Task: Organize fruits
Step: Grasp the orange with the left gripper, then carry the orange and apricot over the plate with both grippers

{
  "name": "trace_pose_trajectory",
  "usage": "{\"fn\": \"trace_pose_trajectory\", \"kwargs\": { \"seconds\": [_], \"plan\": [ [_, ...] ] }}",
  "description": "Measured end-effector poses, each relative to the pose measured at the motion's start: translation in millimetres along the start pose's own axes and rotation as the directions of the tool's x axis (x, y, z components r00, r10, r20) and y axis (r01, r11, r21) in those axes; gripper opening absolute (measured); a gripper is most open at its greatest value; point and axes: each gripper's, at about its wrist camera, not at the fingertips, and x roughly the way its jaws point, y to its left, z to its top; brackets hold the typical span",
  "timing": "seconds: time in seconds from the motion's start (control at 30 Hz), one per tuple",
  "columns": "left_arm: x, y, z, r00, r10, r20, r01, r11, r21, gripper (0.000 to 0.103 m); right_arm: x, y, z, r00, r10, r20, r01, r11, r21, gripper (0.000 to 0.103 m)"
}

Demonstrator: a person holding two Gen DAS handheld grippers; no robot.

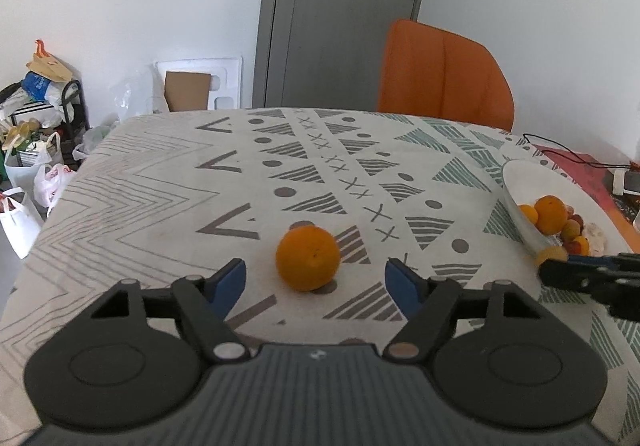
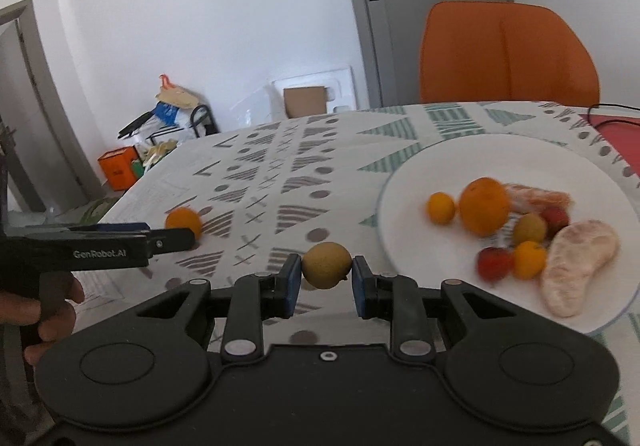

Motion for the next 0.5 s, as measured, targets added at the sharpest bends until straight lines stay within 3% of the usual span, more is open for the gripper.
{"fn": "trace_pose_trajectory", "kwargs": {
  "seconds": [0.13,0.17,0.2,0.23,0.27,0.37,0.5],
  "plan": [
    [12.3,-1.0,1.9,1.0,0.012,-0.018,-0.012,1.0,0.006,0.063,-4.7,-8.7,3.1,1.0,0.011,0.009,-0.011,1.0,0.01,0.025],
    [17.6,-0.5,1.7,1.0,0.022,-0.018,-0.022,1.0,0.009,0.053,-6.4,-10.2,3.5,1.0,0.016,0.012,-0.016,1.0,0.011,0.025],
    [22.2,-0.5,0.7,0.999,0.041,-0.008,-0.041,0.999,0.014,0.05,-8.9,-11.6,3.8,1.0,0.014,0.015,-0.015,1.0,0.013,0.025],
    [22.6,-0.4,0.1,0.998,0.062,0.01,-0.062,0.998,0.025,0.036,-11.6,-13.4,4.8,1.0,0.009,0.02,-0.009,1.0,0.014,0.025],
    [22.2,-0.9,1.7,0.997,0.072,0.008,-0.072,0.997,0.023,0.036,-14.9,-15.7,5.4,1.0,0.004,0.026,-0.005,1.0,0.015,0.025],
    [18.2,-0.6,5.9,1.0,0.004,-0.002,-0.004,1.0,-0.016,0.035,-24.5,-25.8,5.6,0.999,-0.006,0.048,0.004,0.999,0.034,0.025],
    [11.8,-19.9,9.6,1.0,-0.016,0.013,0.016,1.0,0.023,0.035,-32.0,-41.9,3.2,0.997,-0.035,0.067,0.031,0.998,0.062,0.025]
  ]
}}
